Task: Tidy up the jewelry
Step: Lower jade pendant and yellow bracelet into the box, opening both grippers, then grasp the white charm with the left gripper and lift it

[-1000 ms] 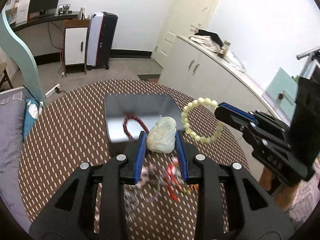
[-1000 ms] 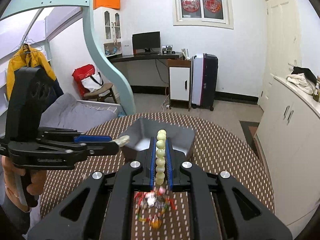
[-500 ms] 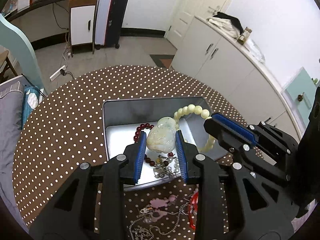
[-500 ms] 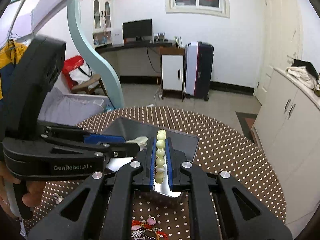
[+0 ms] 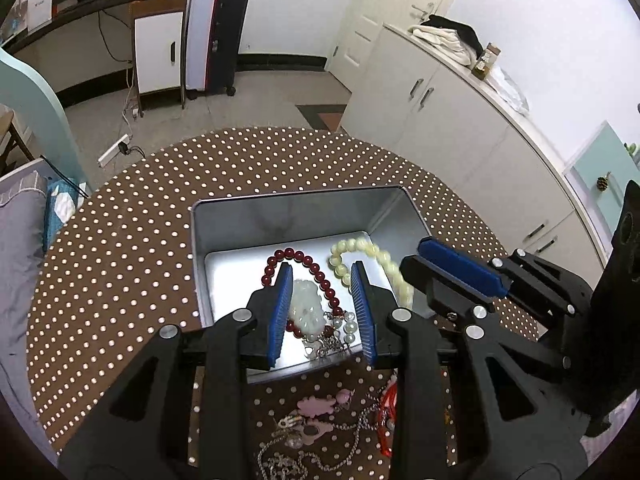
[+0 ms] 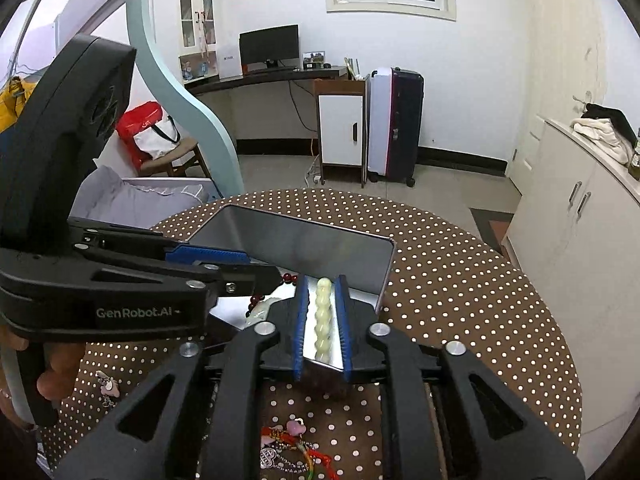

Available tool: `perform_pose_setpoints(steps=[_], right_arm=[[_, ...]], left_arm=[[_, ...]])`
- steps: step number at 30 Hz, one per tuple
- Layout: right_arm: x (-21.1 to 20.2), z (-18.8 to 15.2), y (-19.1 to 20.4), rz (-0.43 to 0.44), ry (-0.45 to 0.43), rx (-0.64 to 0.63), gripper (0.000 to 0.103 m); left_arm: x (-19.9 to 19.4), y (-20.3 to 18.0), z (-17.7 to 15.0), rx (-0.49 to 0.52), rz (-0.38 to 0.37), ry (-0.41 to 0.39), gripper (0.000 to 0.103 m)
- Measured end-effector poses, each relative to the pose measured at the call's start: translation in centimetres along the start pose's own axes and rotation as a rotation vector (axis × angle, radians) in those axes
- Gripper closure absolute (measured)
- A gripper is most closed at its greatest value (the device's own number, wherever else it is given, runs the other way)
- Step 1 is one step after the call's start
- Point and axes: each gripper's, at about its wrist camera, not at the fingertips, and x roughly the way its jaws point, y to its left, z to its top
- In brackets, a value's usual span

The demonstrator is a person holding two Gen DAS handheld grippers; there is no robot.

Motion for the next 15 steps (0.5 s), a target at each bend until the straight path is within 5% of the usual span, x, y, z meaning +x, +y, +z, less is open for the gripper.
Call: perform_pose_setpoints(steps=[6, 8, 10, 15], right_arm=[[-2.9, 0.0, 0.0, 0.009, -0.044, -0.005, 0.082], [-4.1, -0.5, 0.1, 0.017, -0.058, -0.002, 0.081], [-5.1, -1.1, 0.4, 0.025, -0.062, -0.005, 0.080], [-6.9, -3.5, 1.4, 0.050, -0.049, -0.005, 0.076]], left_arm=[[-4.2, -0.1, -1.8, 0.025, 0.026, -0.075, 0.073], [-5.9, -0.1, -3.2, 0.038, 0.032, -0.103, 0.069], [-7.3, -0.2, -4.5, 0.052, 0.054, -0.133, 0.052], [-9.3, 0.4, -9.0, 0.069, 0.129, -0.153, 0.051]])
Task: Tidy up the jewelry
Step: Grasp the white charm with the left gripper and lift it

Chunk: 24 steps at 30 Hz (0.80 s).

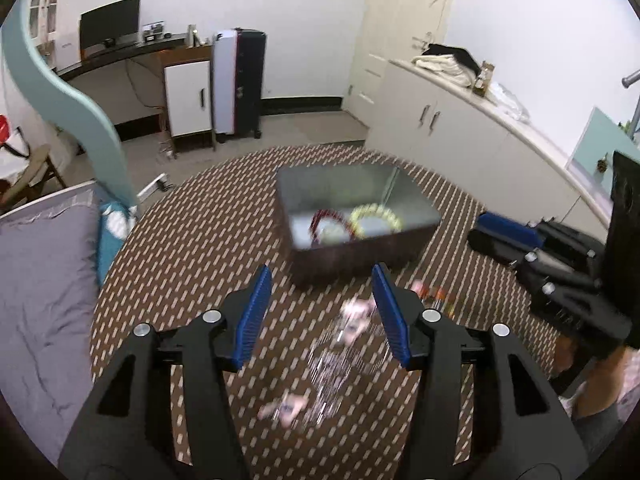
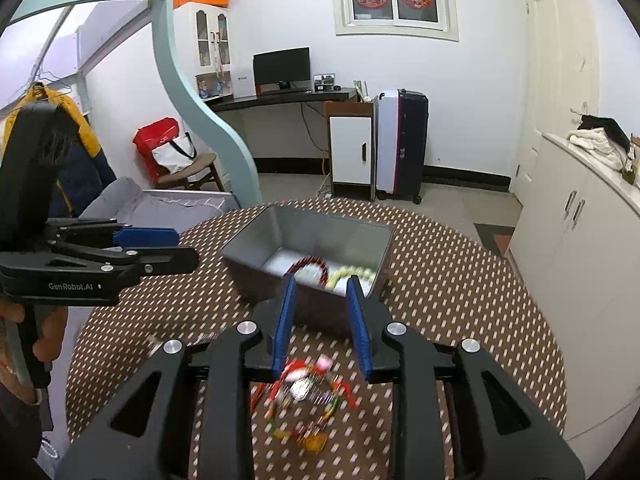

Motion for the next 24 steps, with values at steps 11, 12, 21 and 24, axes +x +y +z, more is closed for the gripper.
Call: perform_pose_setpoints(steps=[11, 12, 21, 24], right_arm=[[-0.2, -3.8, 3.1, 0.058, 0.072, 0.009, 0.070], [-0.1, -4.0, 3.2, 0.062, 0.078, 0.009, 0.070], [0.1, -4.7, 3.9, 0.074, 0.102, 0.013, 0.069], [0.1, -4.9, 3.8, 0.074, 0.103, 0.012, 0.068]], left_arm=[[0.4, 2.5, -6.8, -0.060, 0.114, 0.058, 0.051], [0.6, 2.6, -7.0, -0.064, 0.107, 0.065, 0.051], [2.3, 1.8, -7.5, -0.047, 0.126, 0.093, 0.051], [2.4, 1.5, -7.6, -0.031, 0.151, 0.094, 0.062]])
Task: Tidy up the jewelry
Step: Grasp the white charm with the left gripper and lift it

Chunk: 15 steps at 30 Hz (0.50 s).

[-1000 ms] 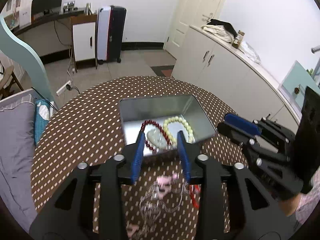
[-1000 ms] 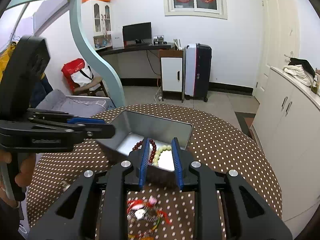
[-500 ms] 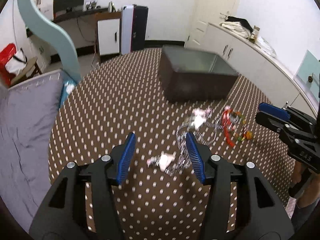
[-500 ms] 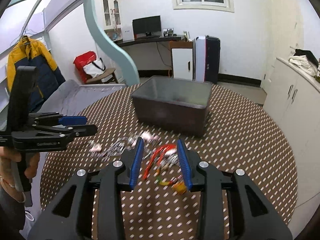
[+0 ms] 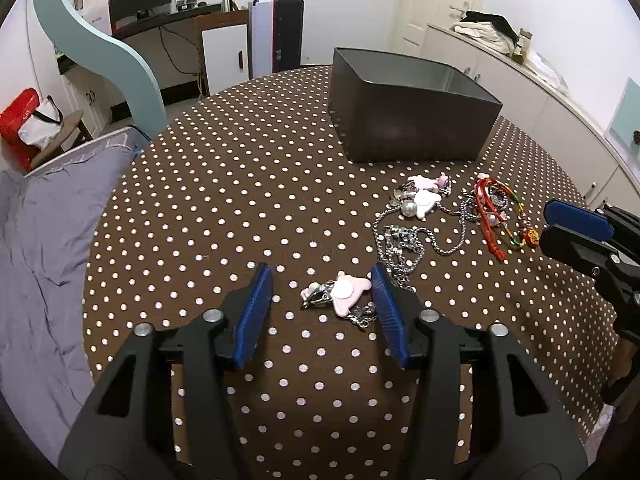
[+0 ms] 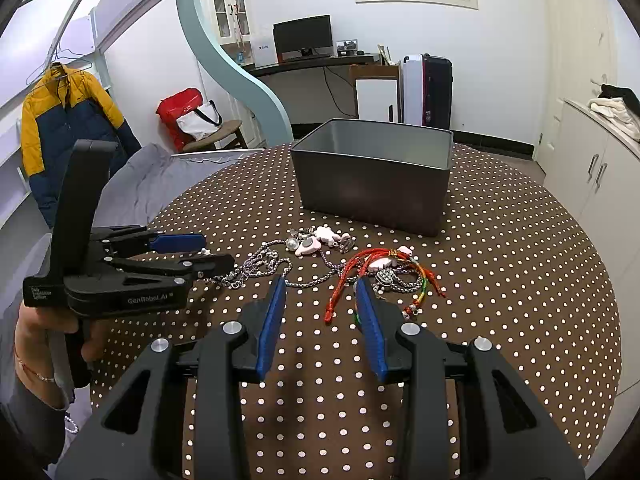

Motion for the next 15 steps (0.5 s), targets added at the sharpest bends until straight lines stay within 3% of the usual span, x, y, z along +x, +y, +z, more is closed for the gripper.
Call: perform_pose_setpoints(steps=[1, 7, 15], right_arm=[[0.1, 0.0, 0.0, 0.001, 0.001, 0.000, 0.068], [1.1, 0.3, 1.0, 0.023, 0.023, -0.013, 0.067], [3.2, 0.4, 3.8, 0.067, 0.095, -0.084, 0.067]], left_arm=[[0.0, -0.1, 0.0, 0.011, 0.022, 0.001, 0.070], [-0.1, 0.6, -0.5, -0.022, 0.017, -0.015, 0.087], [-1.0, 3.9, -1.2, -0.129, -0.106, -0.030, 0.087]])
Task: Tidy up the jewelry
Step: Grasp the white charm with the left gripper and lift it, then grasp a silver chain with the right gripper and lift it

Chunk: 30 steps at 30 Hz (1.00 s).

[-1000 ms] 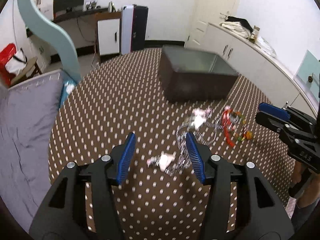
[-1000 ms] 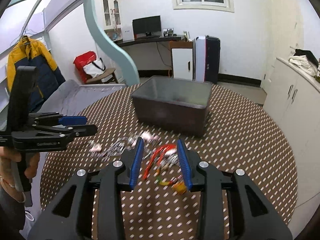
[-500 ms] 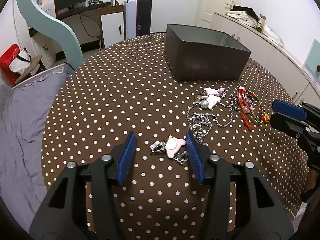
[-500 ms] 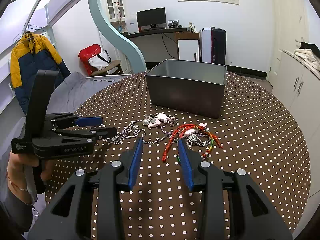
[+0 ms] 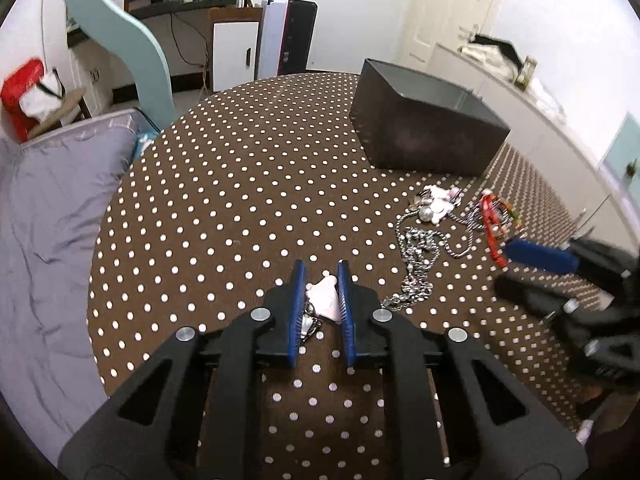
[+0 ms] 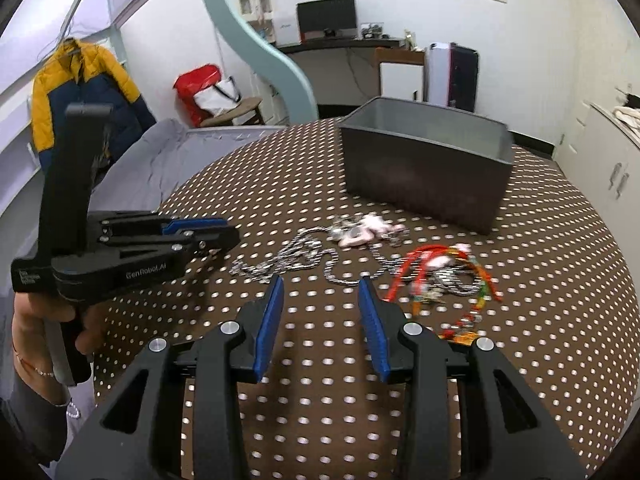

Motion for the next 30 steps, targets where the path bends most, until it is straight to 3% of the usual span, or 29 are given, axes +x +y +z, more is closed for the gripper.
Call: perform_pose_setpoints(steps=[6, 14, 17, 19, 20, 25, 30], right_arm=[[2.6, 0.6, 2.6, 0.044, 0.092, -0.083, 0.067], [5.3, 2.2, 3.9, 0.032, 0.140, -0.134, 0.065], [5.8, 2.4, 4.1, 0.018, 0.137, -0.165, 0.065], [5.8, 2.3, 3.9, 0.004, 0.129, -0.175, 0.077], [5.8, 2.3, 3.7, 0.012, 0.129, -0.171, 0.078], [5.3, 2.3, 2.9, 0.010, 0.105, -0.143, 0.079], [2.9, 2.2, 1.7, 0.013, 0.041, -0.095, 0.080]], left_arm=[[-1.4, 2.3, -0.5, -0.099, -0.095, -0.026, 0.086], [-1.7, 3.3, -0.7, -0.127, -0.111, -0.029, 0.086], [-1.5, 3.3, -0.6, -0.123, -0.116, -0.021, 0.086], [-1.5, 3.3, -0.7, -0.124, -0.118, -0.021, 0.086], [-1.5, 3.4, -0.8, -0.122, -0.121, -0.020, 0.086], [-2.0, 3.0, -1.0, -0.090, -0.145, -0.010, 0.086], [-2.2, 1.6, -1.5, -0.024, -0.107, -0.011, 0.086]])
